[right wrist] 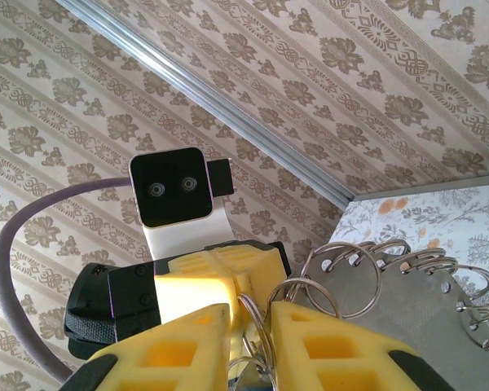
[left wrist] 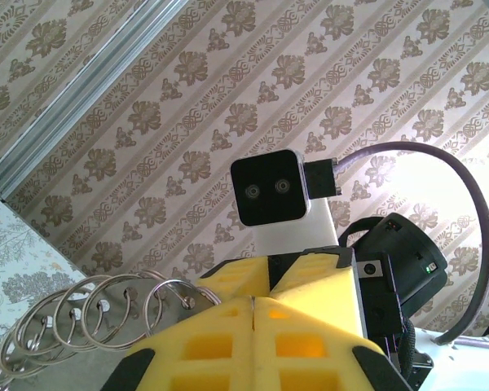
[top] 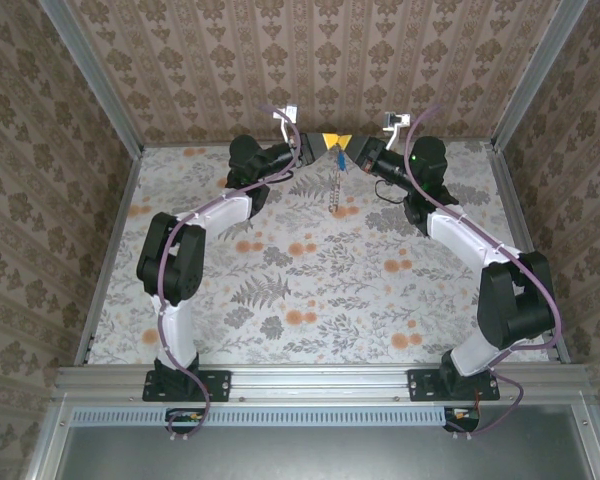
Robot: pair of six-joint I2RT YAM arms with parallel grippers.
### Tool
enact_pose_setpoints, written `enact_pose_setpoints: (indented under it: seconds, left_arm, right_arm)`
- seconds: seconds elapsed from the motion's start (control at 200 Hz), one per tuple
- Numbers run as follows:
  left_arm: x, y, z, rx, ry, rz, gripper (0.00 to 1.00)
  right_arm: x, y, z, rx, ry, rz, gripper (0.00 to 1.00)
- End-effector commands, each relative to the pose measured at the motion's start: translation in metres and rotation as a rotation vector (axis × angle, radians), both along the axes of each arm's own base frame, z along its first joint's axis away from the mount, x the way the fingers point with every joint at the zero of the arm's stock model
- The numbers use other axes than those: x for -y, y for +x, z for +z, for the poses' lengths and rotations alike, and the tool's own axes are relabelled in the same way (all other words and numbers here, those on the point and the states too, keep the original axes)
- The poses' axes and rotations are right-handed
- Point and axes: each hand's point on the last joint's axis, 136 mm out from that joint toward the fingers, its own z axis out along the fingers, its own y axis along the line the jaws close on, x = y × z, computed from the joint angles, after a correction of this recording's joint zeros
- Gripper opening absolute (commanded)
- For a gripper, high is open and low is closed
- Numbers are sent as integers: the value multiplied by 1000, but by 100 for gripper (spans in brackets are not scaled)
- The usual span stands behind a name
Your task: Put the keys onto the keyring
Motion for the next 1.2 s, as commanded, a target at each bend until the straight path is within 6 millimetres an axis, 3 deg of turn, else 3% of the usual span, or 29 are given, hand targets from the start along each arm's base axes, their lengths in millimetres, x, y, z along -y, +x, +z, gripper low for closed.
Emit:
enact_pose_setpoints:
  seconds: [0.0,0.2,0.445,0.555,0.62,0.635,0.68,1.06,1.195]
  left_arm:
    - [-3,-7,21,69,-50,3,0]
    - [-3,-7,22,71,-51,4,0]
    - [-6,-9,27,90,-42,-14,0]
    - [-16,-8,34,114,-26,-28,19]
    - [-19,-10,34,129,-3,-37,24]
    - [-29,-2,34,130,6,-16,24]
    - [-34,-1,33,143,26,-18,26]
    - [-44,-10,18,222,207,-153,33]
    - [-42,-18,9,248,281,-200,33]
  right_arm:
    - [5,-1,12,47,23,-13,18]
    - [6,-5,11,47,23,-8,0]
    - [15,-3,11,43,-20,4,0]
    - [20,-3,14,54,-98,46,0]
    - [20,-6,15,59,-152,96,0]
    - [19,-7,14,59,-165,110,0]
    - [19,-9,14,62,-204,148,0]
    - [19,-30,4,77,-371,474,0]
    - [23,-32,-11,36,-408,522,0]
